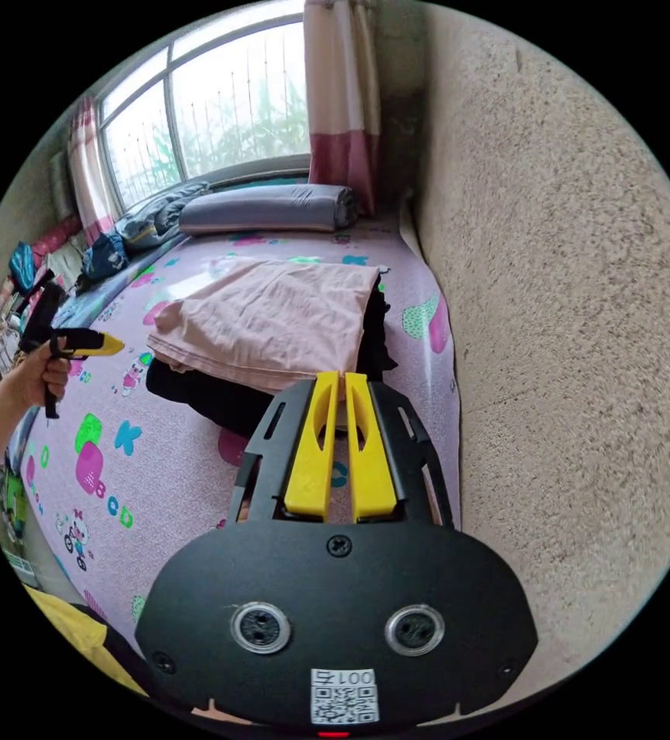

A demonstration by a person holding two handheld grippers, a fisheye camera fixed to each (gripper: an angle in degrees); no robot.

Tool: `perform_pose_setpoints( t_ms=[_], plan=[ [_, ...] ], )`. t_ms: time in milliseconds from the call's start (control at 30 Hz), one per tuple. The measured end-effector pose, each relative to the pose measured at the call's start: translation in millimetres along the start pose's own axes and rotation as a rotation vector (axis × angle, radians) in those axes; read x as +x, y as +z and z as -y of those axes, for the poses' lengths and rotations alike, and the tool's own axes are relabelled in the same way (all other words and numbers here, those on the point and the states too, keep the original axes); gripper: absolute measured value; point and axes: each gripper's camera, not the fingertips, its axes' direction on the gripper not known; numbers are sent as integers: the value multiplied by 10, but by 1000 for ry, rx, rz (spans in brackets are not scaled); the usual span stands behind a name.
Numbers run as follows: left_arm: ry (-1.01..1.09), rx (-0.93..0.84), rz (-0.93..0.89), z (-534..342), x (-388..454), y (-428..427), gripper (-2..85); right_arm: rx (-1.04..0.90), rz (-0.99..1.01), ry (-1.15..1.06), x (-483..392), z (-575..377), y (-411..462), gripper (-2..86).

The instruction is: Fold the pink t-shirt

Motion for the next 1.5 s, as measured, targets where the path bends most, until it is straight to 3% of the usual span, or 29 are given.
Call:
perform_pose_setpoints(
  t_ms=[200, 433, 633, 767, 1000, 1333, 1500],
  plan=[
    [-60, 13, -33, -1456, -411, -273, -12, 178, 316, -63, -493, -737, -151, 1],
    [-180, -90, 212, -3591, -682, -644, -12, 37, 678, -130, -1397, -1546, 96, 2],
    [-214, 11, 255, -5009, -869, -963, -12, -44, 904, -289, -2331, -1732, 397, 4],
    [-190, 89, 248, -5678, -1090, -1205, -12, -46, 961, -458, -2988, -1806, 431, 5],
    [-197, 282, 211, -7345, -1852, -2049, -13, -80, 987, -492, -4060, -2095, 659, 7],
    [-304, 546, 308, -10630, -3145, -3822, -13, -56, 1102, -460, -6976, -2621, 928, 7],
    [-346, 623, 414, -11873, -3523, -4372, -13, -139, 1171, -635, -8486, -2686, 1071, 8]
  ],
)
